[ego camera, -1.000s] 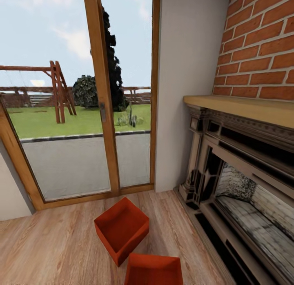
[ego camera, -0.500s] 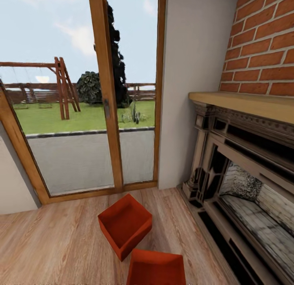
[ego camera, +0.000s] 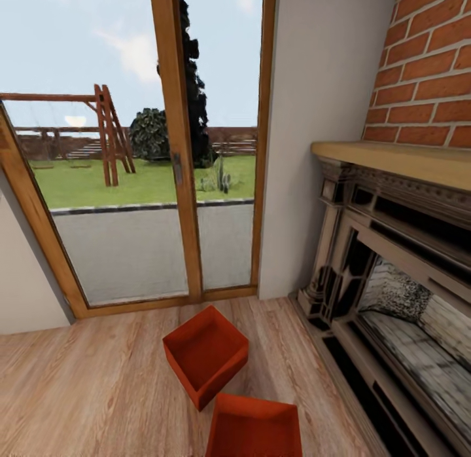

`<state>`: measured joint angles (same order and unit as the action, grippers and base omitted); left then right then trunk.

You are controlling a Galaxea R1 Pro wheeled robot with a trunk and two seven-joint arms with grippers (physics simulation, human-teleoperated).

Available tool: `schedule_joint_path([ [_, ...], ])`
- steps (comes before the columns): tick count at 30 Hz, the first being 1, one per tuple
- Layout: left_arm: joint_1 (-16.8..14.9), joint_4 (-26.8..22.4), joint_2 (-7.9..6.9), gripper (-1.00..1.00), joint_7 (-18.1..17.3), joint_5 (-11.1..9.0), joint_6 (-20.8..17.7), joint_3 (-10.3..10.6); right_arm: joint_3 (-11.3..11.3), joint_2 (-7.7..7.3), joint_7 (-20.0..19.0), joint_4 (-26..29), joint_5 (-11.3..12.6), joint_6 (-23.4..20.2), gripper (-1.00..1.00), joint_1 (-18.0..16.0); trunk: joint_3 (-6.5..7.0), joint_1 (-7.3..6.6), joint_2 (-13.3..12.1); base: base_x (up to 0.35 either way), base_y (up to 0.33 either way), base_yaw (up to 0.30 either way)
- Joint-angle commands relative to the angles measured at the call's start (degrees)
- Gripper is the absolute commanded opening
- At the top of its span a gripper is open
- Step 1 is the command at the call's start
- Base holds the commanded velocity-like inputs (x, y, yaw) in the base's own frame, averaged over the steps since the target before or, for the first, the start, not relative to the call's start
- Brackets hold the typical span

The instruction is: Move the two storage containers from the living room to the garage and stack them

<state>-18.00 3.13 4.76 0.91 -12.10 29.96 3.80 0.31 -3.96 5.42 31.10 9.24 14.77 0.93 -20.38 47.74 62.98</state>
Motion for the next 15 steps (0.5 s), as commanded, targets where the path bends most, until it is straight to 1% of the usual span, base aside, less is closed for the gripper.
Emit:
schedule_joint_path([
  [1, -0.11, -0.12, 0.04, 1.0, 0.49, -0.32, 0.35, 0.45, 0.07, -0.01, 0.05, 0.1, 0.52, 0.13, 1.0, 0.04, -0.15, 0.01, 0.04, 0.0, 0.0, 0.086],
  [2, -0.11, -1.45, 0.1, 1.0, 1.85, -0.11, 0.1, 0.63, 0.01, -0.05, 0.04, 0.1, 0.58, 0.14, 1.0, 0.04, -0.25, 0.01, 0.04, 0.0, 0.0, 0.086],
  [3, -0.11, -1.98, 0.11, 1.0, 2.3, 0.03, -0.16, 0.73, 0.0, -0.06, 0.03, 0.1, 0.58, 0.15, 1.0, 0.04, -0.34, 0.01, 0.04, 0.0, 0.0, 0.086],
  [4, -0.11, -5.01, 0.21, 1.0, 4.25, 2.06, -3.75, 1.66, -0.03, -0.08, 0.03, 0.1, 0.62, 0.17, 1.0, 0.04, -0.43, 0.01, 0.04, 0.0, 0.0, 0.086],
  [7, -0.11, -6.3, 0.24, 1.0, 4.81, 3.76, -6.31, 1.95, -0.04, -0.09, 0.03, 0.1, 0.55, 0.17, 1.0, 0.04, -0.72, 0.01, 0.04, 0.0, 0.0, 0.086],
  [10, -0.11, -6.52, 0.17, 1.0, 4.45, 4.05, -6.79, 1.82, -0.04, -0.09, 0.02, 0.1, 0.46, 0.17, 1.0, 0.04, -1.0, 0.01, 0.04, 0.0, 0.0, 0.082],
  [15, -0.11, -6.44, 0.22, 1.0, 4.41, 3.98, -6.84, 1.75, -0.03, -0.09, 0.02, 0.1, 0.39, 0.17, 1.0, 0.04, -1.46, 0.01, 0.04, 0.0, 0.0, 0.079],
])
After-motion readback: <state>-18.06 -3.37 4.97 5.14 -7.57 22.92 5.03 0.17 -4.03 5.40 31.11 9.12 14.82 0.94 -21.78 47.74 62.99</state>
